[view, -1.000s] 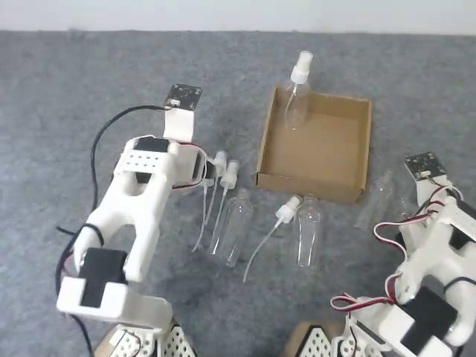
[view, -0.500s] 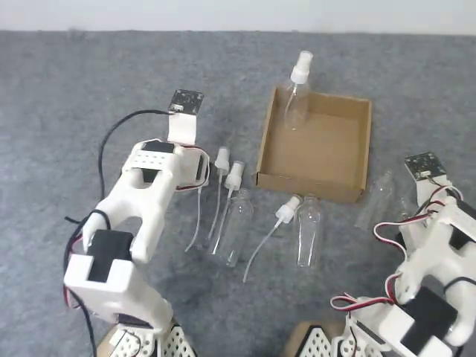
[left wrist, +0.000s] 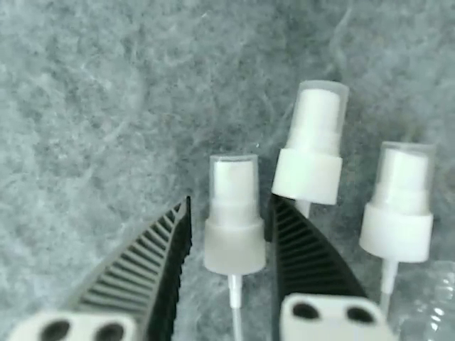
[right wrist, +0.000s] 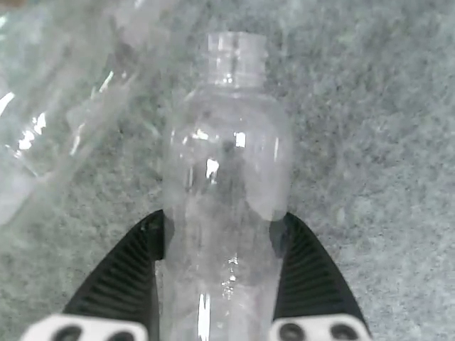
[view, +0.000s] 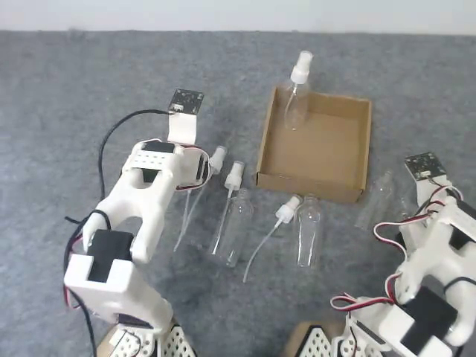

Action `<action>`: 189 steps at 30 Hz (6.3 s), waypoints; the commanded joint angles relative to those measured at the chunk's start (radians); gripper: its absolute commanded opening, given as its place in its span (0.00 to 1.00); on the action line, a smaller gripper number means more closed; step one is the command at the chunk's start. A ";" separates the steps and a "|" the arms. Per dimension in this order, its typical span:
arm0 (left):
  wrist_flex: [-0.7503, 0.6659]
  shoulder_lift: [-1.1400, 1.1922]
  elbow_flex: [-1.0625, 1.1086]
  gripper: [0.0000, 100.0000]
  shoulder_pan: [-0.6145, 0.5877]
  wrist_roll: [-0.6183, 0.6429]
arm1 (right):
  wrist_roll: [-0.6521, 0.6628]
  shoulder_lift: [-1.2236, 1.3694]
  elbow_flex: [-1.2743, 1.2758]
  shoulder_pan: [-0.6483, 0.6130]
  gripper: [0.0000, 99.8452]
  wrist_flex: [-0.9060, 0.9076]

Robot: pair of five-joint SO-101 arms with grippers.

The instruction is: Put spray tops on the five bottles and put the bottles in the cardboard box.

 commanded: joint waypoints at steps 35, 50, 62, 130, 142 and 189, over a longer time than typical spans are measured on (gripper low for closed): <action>0.396 0.201 -0.521 0.25 -0.041 0.005 | 0.014 0.016 0.021 0.018 0.02 0.002; 0.440 0.393 -0.829 0.25 0.035 0.012 | 0.014 0.016 0.021 0.016 0.02 0.001; 0.471 0.586 -0.955 0.13 0.031 0.046 | 0.014 0.016 0.021 0.018 0.02 0.001; 0.270 -1.028 0.521 0.02 0.044 -0.083 | -0.258 0.025 -0.255 -0.091 0.27 0.280; 0.270 -1.025 0.521 0.02 0.044 -0.083 | -0.256 0.033 -0.477 -0.108 0.27 0.406; 0.393 -1.034 0.136 0.02 -0.164 -0.077 | -0.609 -0.414 -0.634 -0.733 0.01 0.562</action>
